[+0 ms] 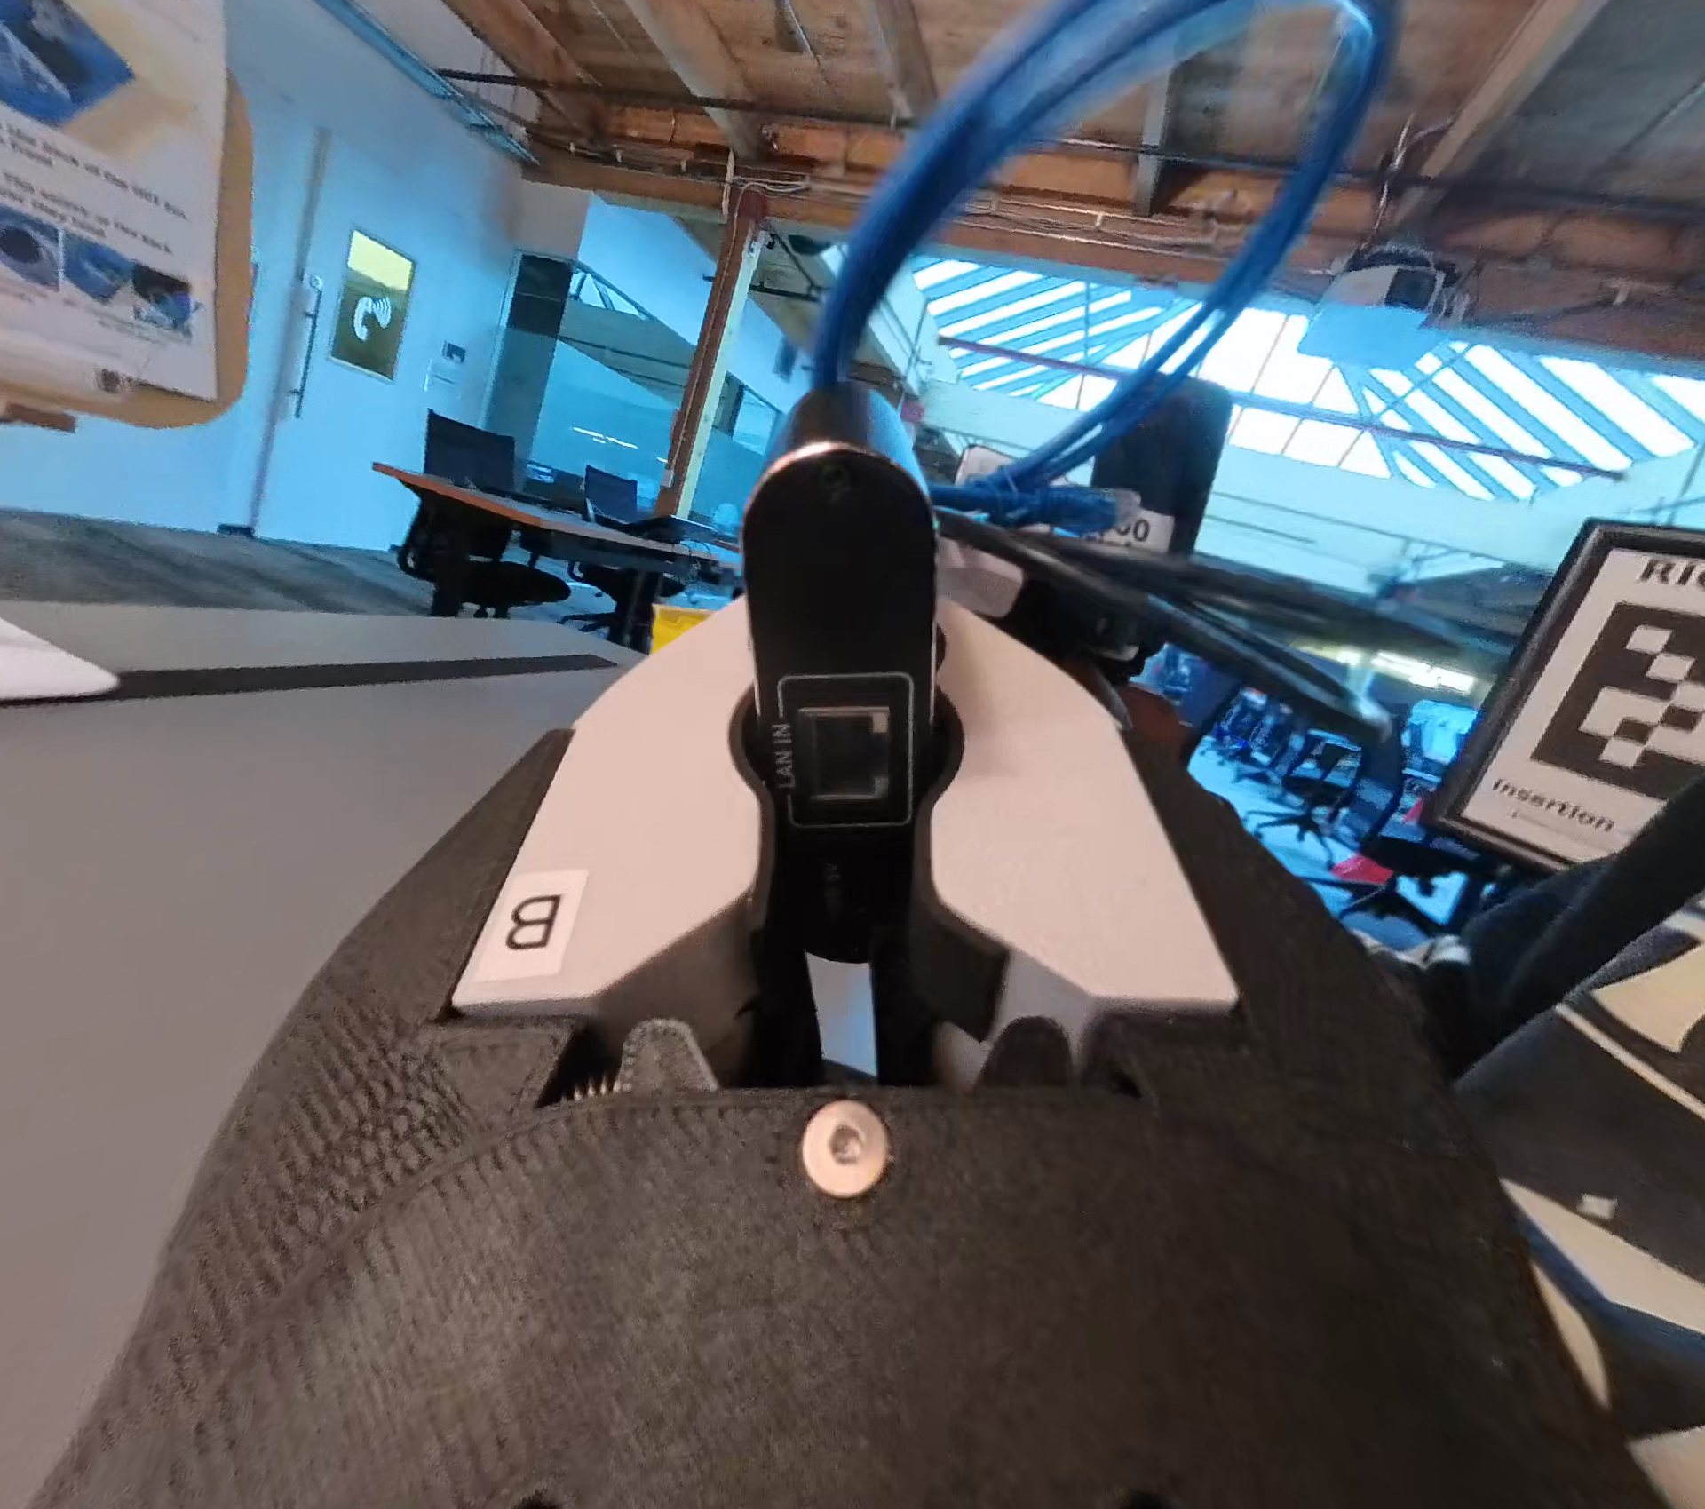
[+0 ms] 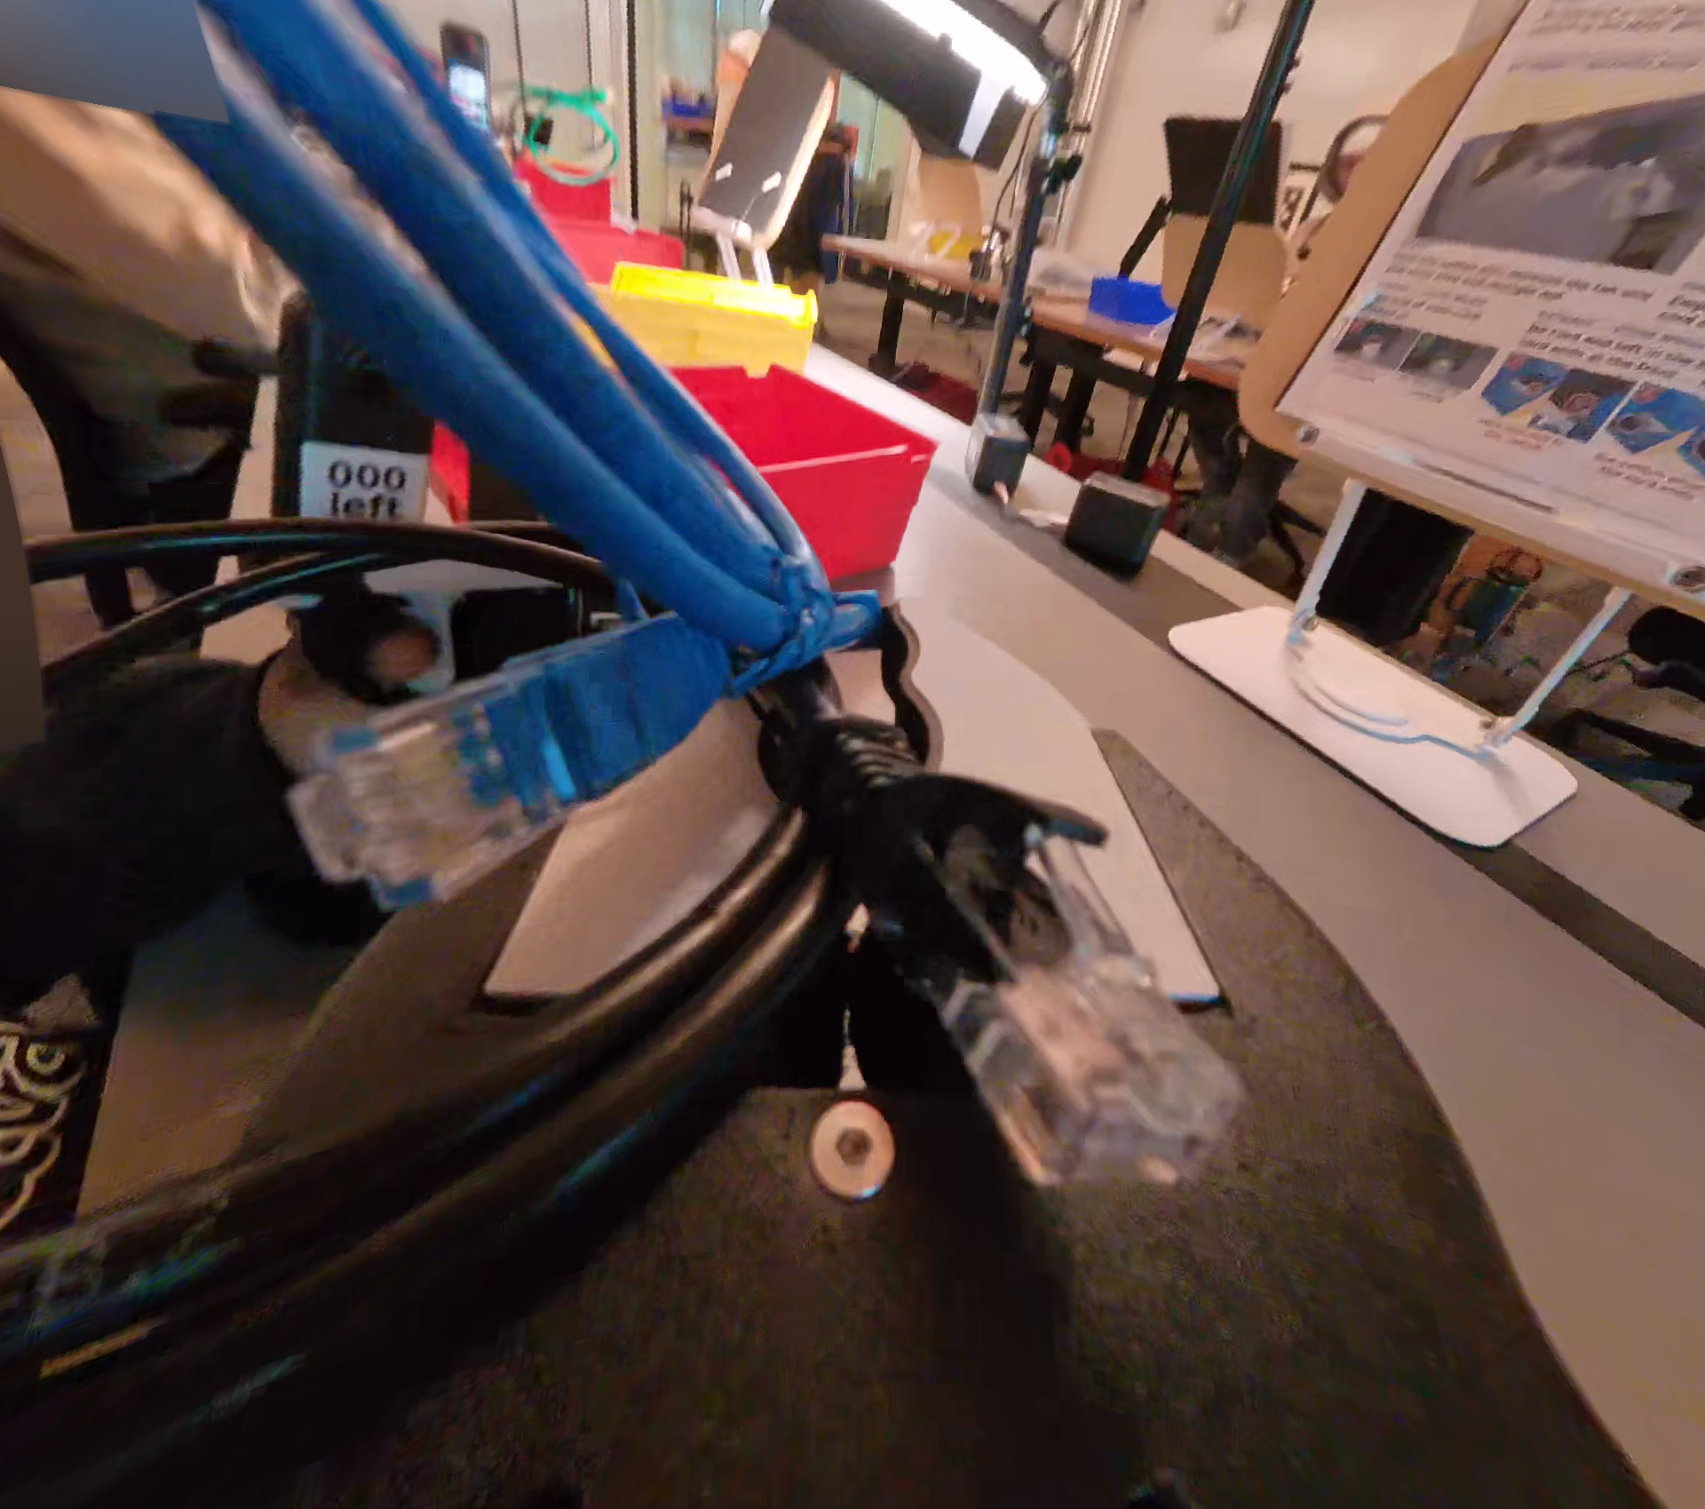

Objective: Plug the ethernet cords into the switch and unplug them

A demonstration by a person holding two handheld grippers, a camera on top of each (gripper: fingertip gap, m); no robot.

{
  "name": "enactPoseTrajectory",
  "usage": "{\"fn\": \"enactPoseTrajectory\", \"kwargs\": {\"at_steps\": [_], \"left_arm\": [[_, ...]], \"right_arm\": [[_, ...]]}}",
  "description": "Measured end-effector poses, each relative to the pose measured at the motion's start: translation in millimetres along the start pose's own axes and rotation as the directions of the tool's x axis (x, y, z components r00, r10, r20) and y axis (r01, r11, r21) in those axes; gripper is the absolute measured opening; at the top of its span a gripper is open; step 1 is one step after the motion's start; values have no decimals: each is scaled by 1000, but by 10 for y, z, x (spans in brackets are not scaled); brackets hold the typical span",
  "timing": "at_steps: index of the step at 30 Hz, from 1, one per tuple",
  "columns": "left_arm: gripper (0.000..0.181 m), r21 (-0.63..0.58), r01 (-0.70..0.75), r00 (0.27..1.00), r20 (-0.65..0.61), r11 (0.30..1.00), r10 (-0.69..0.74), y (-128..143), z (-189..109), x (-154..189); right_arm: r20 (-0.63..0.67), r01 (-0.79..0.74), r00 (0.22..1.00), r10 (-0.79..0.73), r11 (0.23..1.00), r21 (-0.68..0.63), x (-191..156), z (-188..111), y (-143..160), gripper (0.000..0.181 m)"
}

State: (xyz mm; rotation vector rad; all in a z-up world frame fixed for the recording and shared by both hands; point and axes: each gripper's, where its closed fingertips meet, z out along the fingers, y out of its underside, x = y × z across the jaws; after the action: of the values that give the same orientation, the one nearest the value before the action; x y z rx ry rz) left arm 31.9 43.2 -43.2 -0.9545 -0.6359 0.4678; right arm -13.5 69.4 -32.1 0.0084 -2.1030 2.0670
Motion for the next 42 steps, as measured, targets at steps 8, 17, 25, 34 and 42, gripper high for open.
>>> {"fn": "enactPoseTrajectory", "kwargs": {"at_steps": [8,17,25,34,42], "left_arm": [[26,-40,118,993,-18,992,-118,90,22,-28],[26,-20,303,949,-84,953,-304,67,5,-46],[26,6,465,885,27,885,-465,146,-50,-331],[26,53,503,848,164,863,-504,195,-149,-597],[27,-30,439,880,217,898,-423,310,-101,-570]], "right_arm": [[51,-22,998,28,993,-116,-40,-84,190,87],[189,121,979,-75,962,-246,-155,-190,188,59],[197,111,980,-30,906,-409,-2,-262,434,56],[-114,-12,987,-117,644,-765,729,-687,1072,65],[-21,360,919,-393,860,-361,380,-531,98,56]]}}
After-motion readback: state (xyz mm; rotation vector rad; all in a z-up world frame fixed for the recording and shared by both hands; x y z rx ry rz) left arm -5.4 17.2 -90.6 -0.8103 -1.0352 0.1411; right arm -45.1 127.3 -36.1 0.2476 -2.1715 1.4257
